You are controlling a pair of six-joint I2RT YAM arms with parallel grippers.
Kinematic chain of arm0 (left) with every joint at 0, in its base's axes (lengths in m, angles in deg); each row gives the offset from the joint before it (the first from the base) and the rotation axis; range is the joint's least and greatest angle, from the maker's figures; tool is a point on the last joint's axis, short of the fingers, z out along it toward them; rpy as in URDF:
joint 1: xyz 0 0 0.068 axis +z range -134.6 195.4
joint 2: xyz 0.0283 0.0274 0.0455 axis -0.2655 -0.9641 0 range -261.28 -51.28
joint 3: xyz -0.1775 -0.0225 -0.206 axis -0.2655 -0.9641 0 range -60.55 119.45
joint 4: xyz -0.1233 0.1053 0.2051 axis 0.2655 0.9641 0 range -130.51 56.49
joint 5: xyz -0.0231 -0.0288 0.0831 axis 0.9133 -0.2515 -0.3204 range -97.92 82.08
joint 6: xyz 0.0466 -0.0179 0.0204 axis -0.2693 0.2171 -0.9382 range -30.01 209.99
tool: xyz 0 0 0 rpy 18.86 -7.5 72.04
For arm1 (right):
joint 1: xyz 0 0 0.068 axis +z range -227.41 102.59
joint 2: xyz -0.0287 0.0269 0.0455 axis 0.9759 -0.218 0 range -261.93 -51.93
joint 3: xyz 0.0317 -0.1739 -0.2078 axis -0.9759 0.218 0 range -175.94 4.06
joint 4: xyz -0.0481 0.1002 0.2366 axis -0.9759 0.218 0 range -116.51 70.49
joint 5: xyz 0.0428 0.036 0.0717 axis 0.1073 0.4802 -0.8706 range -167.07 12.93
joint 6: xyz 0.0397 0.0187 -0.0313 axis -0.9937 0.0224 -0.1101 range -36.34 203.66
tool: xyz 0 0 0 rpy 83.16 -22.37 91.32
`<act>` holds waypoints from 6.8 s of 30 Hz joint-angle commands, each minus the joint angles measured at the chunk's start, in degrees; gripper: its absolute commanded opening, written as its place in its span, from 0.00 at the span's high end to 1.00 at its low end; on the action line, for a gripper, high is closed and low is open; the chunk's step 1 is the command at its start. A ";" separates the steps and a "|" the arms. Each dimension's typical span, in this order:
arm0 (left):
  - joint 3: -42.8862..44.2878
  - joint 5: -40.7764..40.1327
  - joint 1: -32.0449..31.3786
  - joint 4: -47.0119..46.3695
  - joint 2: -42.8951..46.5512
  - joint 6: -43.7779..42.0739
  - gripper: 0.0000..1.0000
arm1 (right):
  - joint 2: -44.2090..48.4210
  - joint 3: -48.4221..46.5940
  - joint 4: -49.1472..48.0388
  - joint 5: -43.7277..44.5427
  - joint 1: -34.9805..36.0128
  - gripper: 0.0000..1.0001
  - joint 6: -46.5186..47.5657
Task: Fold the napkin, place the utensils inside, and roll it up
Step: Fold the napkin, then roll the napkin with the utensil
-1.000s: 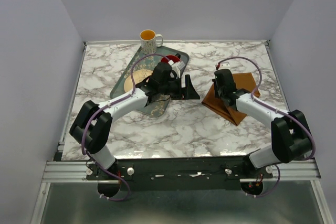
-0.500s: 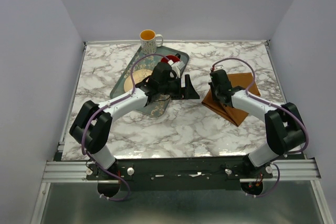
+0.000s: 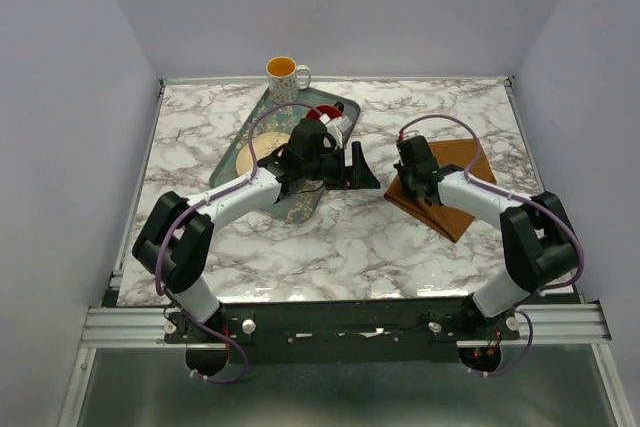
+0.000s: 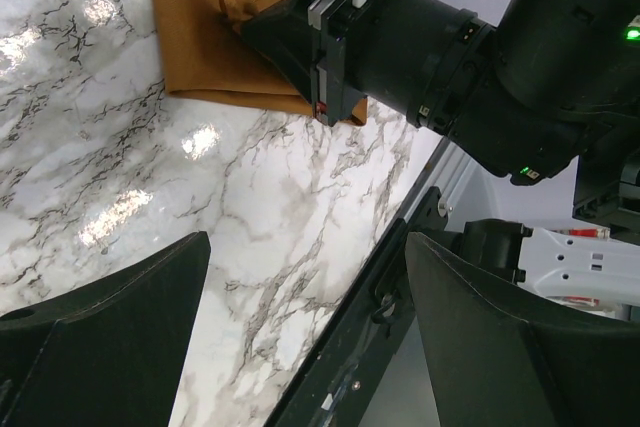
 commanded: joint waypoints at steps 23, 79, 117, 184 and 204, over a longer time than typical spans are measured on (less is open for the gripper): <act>13.09 1.38 -0.98 -4.18 -15.68 4.33 0.33 | 13.22 2.96 6.00 -8.98 -12.78 0.44 -13.95; 21.91 -3.19 -2.13 6.01 -17.98 -0.50 0.63 | -6.29 -5.91 5.48 -37.29 -13.70 0.78 -11.77; -9.12 4.19 4.82 -4.36 13.14 -1.56 0.62 | 9.88 3.05 13.83 -18.13 -2.45 0.35 33.57; -10.00 3.84 7.45 -4.45 9.36 -1.73 0.11 | -6.99 -2.04 23.93 -22.35 -9.04 0.63 42.11; -9.21 2.96 7.63 -2.61 7.25 -2.78 0.11 | -9.45 -5.29 25.60 -22.96 -9.04 0.92 36.92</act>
